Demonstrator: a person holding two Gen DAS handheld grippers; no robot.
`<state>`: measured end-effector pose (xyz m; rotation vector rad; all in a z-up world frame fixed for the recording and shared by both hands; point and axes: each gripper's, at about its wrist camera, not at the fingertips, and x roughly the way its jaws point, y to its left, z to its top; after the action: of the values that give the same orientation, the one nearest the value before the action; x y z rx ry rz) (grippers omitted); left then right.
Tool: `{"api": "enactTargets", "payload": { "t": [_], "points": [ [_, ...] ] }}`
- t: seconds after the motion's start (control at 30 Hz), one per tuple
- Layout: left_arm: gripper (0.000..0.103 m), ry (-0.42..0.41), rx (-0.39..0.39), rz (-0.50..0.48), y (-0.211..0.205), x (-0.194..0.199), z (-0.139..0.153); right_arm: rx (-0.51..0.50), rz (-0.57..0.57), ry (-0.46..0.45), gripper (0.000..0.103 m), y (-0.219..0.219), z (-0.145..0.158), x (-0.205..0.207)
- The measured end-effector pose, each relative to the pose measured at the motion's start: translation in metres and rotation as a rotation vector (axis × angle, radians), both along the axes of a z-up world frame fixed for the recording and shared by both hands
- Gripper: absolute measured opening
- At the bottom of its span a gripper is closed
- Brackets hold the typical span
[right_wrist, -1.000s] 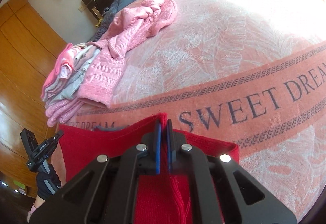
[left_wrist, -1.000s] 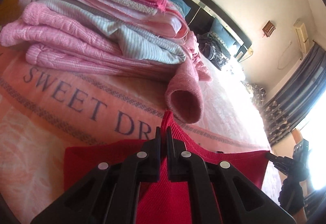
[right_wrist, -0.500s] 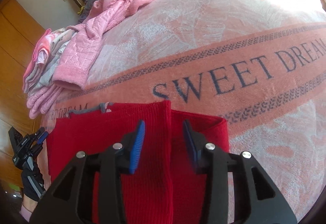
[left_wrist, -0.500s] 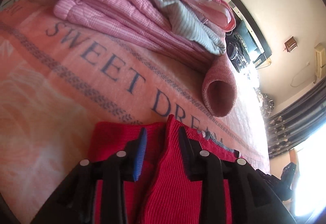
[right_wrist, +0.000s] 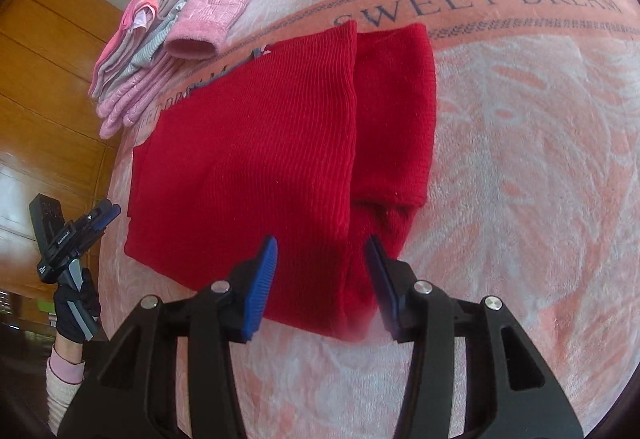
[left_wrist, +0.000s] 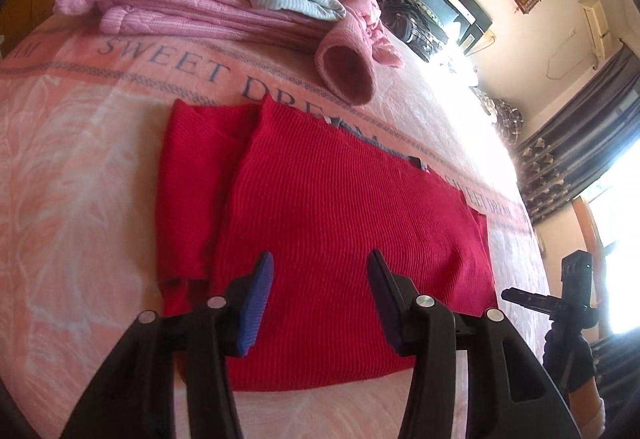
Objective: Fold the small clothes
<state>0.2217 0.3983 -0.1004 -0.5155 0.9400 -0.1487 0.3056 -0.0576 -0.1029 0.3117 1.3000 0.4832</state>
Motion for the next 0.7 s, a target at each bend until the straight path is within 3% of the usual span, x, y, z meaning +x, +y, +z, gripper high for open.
{"api": "enactTargets", "payload": {
  "t": [0.1, 0.23, 0.37, 0.47, 0.7],
  "points": [
    [0.05, 0.035, -0.005, -0.03, -0.008, -0.002, -0.017, 0.032, 0.023, 0.026, 0.043, 0.001, -0.011, -0.004],
    [0.05, 0.071, 0.031, -0.055, -0.011, -0.004, -0.033, 0.028, 0.072, 0.046, 0.007, 0.007, -0.019, -0.009],
    [0.05, 0.063, 0.022, -0.059, -0.006, -0.008, -0.038, 0.021, 0.062, 0.049, 0.005, 0.004, -0.02, -0.011],
    [0.05, 0.065, 0.045, -0.074, -0.009, -0.009, -0.04, -0.033, 0.068, 0.061, 0.005, 0.004, -0.028, -0.012],
    [0.051, 0.044, 0.09, -0.091, -0.015, -0.012, -0.044, -0.049, 0.067, 0.07, 0.004, 0.006, -0.036, -0.012]
  ]
}}
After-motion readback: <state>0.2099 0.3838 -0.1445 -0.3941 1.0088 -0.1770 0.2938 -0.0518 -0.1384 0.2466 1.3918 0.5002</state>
